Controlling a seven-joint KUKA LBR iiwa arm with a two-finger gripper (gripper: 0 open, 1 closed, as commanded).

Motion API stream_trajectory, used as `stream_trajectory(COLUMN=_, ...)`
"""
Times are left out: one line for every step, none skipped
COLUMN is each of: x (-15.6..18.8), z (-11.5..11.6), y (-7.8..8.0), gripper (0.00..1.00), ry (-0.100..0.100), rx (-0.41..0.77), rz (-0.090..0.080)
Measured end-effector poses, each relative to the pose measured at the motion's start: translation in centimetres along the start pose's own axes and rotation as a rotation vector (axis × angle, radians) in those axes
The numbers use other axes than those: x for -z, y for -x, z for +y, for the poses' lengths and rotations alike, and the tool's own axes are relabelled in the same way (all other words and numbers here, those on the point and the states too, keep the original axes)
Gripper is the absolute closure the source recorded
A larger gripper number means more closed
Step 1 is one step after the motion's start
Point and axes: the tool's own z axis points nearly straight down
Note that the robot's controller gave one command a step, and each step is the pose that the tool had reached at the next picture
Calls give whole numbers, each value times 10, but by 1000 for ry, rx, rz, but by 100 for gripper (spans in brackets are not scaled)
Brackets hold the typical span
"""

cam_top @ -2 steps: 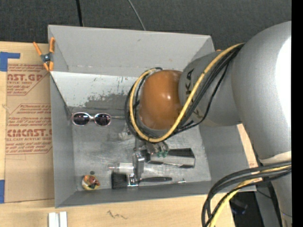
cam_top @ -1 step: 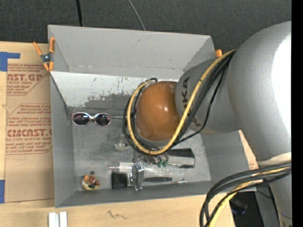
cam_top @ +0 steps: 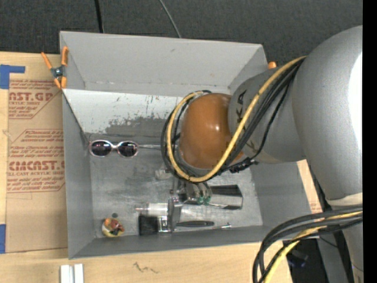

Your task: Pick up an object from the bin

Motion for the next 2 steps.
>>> stream_trajectory(x=-22, z=0, y=-14, gripper=0, ry=0, rx=228, rz=-4)
stream_trajectory(x=-35, z=-7, y=-17, gripper=100, ry=1, rx=-89, rz=-12)
